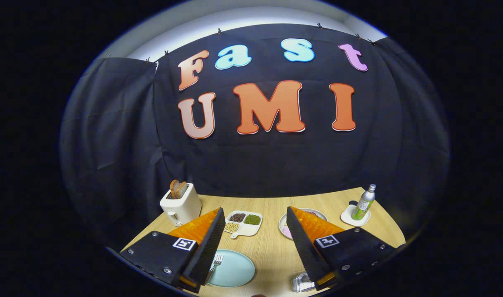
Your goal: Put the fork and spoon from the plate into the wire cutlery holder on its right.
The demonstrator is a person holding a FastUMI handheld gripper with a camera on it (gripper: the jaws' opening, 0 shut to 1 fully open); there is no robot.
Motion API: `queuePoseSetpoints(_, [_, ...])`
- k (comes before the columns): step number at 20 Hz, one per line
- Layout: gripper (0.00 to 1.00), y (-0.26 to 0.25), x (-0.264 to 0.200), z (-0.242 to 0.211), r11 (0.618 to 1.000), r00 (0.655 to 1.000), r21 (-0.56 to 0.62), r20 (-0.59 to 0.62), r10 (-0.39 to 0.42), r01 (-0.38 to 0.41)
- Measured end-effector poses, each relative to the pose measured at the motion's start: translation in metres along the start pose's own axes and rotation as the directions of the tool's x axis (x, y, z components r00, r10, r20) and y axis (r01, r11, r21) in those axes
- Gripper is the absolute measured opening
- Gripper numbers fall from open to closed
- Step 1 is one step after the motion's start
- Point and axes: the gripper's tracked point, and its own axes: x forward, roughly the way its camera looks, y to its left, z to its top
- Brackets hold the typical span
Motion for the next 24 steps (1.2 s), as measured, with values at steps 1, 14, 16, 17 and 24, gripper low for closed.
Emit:
queuePoseSetpoints(1, [0.9, 0.008, 0.002, -0.006, 1.0, 1.0, 0.011, -0.008, 0.002, -0.002])
queuePoseSetpoints(14, [0.92, 0.101, 0.057, -0.153, 0.999, 0.926, -0.01, -0.374, 0.04, -0.047])
queuePoseSetpoints(16, [0.92, 0.104, 0.062, -0.186, 0.999, 0.876, -0.005, -0.482, 0.036, -0.043])
queuePoseSetpoints(17, [0.91, 0.102, 0.06, -0.204, 0.999, 0.844, -0.01, -0.536, 0.027, -0.038])
queuePoseSetpoints(24, [0.81, 0.107, 0.049, -0.284, 0.996, 0.646, -0.066, -0.763, -0.01, -0.063])
